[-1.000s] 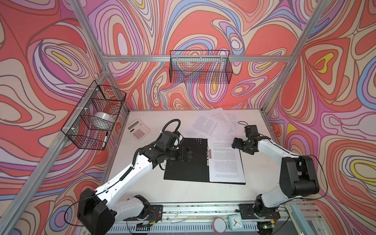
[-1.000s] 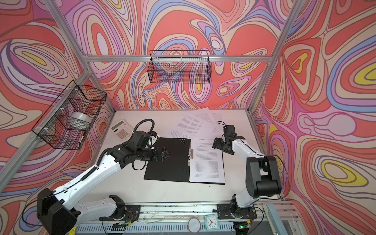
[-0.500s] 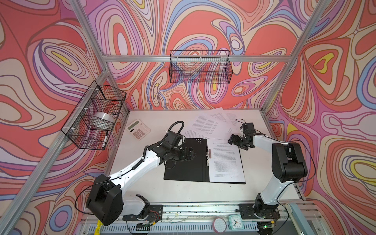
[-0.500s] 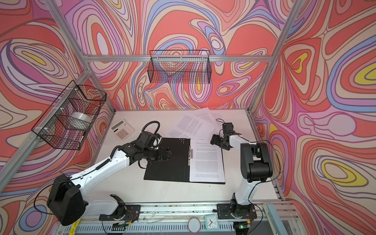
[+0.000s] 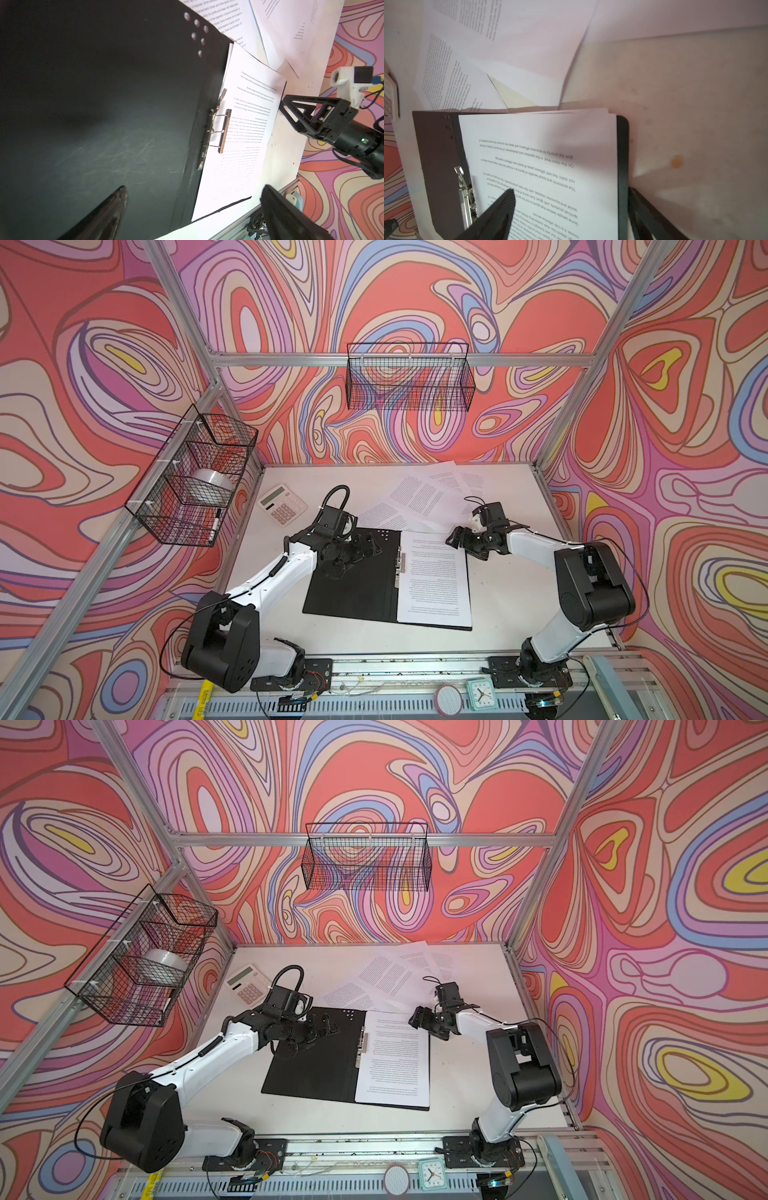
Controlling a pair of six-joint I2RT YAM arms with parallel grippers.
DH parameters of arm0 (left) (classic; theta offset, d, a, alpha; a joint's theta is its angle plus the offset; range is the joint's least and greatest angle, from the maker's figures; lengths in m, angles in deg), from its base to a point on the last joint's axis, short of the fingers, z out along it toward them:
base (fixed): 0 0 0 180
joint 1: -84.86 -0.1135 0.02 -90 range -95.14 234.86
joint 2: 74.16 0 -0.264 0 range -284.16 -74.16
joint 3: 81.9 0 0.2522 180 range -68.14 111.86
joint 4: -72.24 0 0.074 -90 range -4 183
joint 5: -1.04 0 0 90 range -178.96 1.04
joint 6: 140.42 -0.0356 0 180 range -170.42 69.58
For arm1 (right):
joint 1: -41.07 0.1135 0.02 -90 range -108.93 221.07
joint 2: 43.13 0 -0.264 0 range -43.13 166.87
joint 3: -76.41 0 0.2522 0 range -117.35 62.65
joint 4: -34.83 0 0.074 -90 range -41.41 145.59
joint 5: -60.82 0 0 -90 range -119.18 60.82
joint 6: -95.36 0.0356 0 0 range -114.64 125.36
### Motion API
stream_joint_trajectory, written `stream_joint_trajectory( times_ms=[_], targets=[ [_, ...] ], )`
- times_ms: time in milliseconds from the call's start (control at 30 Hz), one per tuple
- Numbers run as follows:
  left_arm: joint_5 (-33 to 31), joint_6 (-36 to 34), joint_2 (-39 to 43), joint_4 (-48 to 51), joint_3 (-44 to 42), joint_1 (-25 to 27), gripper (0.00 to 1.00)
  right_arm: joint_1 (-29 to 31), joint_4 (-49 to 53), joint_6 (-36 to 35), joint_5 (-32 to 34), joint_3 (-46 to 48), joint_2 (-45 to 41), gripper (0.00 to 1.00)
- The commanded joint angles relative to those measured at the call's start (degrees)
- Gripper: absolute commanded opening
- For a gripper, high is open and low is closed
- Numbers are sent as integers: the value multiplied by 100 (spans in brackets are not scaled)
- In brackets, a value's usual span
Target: Put the files into the folder
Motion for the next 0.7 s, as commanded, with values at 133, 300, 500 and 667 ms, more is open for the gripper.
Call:
stream_joint_trajectory(
  times_ms=[133, 300, 500, 667],
  targets=[
    [72, 69, 40, 97, -51, -89, 100, 621, -488, 514, -79, 16, 348, 88],
    [136, -198, 80, 411, 96, -180, 99, 623, 2, 218, 484, -244, 64, 88],
    [203, -162, 45, 703, 637, -439, 98, 628, 630, -296, 384, -1122, 199, 82],
    [-158, -223, -663, 824, 1381, -1025, 99, 704, 641, -576, -285, -1797, 864, 80]
  ],
)
